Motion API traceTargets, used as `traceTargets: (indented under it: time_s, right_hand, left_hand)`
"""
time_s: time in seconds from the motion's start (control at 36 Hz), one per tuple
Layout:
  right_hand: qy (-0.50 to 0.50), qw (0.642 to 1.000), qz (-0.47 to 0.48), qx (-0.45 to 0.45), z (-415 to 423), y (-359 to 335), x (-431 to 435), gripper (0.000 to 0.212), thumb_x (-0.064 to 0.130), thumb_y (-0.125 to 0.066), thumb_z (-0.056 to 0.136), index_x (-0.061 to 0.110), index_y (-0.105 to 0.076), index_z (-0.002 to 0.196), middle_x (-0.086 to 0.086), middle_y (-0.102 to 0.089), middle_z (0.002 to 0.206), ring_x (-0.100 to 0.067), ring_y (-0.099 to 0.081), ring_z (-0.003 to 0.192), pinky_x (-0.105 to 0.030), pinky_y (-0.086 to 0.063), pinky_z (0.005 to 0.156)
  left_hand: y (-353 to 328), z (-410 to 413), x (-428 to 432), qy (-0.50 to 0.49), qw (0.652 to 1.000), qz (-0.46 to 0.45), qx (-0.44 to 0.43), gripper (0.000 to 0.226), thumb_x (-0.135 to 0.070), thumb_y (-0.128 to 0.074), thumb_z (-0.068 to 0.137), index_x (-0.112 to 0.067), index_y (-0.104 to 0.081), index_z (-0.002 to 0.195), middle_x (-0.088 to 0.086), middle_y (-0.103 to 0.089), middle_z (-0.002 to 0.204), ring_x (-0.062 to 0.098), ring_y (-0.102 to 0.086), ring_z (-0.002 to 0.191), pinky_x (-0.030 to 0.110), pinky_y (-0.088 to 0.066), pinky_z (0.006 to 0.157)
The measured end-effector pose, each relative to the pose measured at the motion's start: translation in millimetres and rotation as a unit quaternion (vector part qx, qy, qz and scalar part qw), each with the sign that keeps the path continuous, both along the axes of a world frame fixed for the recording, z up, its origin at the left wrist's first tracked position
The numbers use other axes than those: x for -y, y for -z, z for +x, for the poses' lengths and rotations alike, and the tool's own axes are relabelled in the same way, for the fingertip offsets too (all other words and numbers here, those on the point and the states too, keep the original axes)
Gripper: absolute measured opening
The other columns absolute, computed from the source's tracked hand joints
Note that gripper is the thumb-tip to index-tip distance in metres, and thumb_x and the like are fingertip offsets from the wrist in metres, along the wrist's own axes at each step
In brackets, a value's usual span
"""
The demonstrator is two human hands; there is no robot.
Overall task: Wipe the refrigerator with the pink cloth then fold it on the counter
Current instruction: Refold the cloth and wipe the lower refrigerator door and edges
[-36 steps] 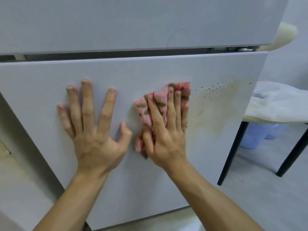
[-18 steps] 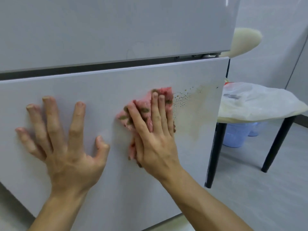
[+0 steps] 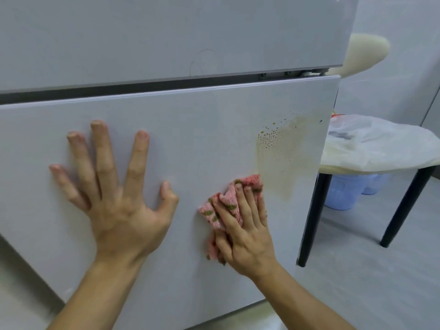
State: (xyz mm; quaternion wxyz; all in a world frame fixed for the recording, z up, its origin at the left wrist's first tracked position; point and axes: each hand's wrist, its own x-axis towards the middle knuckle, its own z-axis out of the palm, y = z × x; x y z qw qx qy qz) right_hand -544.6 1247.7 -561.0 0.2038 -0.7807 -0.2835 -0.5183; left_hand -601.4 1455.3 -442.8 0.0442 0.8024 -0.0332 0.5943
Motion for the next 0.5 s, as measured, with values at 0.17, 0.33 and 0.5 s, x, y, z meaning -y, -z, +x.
traceTargets:
  time_s: [0.17, 0.33, 0.5]
  right_hand:
    - [-0.007, 0.999, 0.038, -0.026, -8, -47, -10, 0.076, 0.031, -0.051, 0.099, 0.033, -0.016, 0.167, -0.003, 0.008, 0.176, -0.027, 0.000, 0.163, -0.047, 0.001, 0.132]
    - [-0.023, 0.987, 0.157, -0.005, -3, -137, -25, 0.057, 0.032, -0.045, 0.108, 0.014, -0.033, 0.161, -0.026, -0.015, 0.171, -0.040, -0.008, 0.161, -0.052, 0.000, 0.131]
    - [0.003, 0.995, 0.096, 0.014, 6, -71, -12, 0.057, 0.041, -0.039, 0.112, 0.026, -0.025, 0.165, -0.024, -0.021, 0.168, -0.029, -0.002, 0.162, -0.053, -0.005, 0.130]
  left_hand:
    - [-1, 0, 0, -0.008, 1.000, 0.004, 0.000, 0.075, -0.043, -0.059, 0.094, -0.021, -0.039, 0.162, 0.026, -0.021, 0.169, 0.052, -0.015, 0.155, 0.076, -0.007, 0.120]
    - [-2, -2, 3, -0.010, 1.000, 0.001, -0.008, 0.077, -0.044, -0.063, 0.092, -0.022, -0.039, 0.162, 0.026, -0.021, 0.169, 0.052, -0.017, 0.156, 0.076, -0.008, 0.120]
    - [-3, -3, 2, -0.006, 1.000, 0.003, -0.005, 0.074, -0.042, -0.063, 0.092, -0.021, -0.042, 0.160, 0.022, -0.021, 0.168, 0.052, -0.020, 0.155, 0.076, -0.008, 0.120]
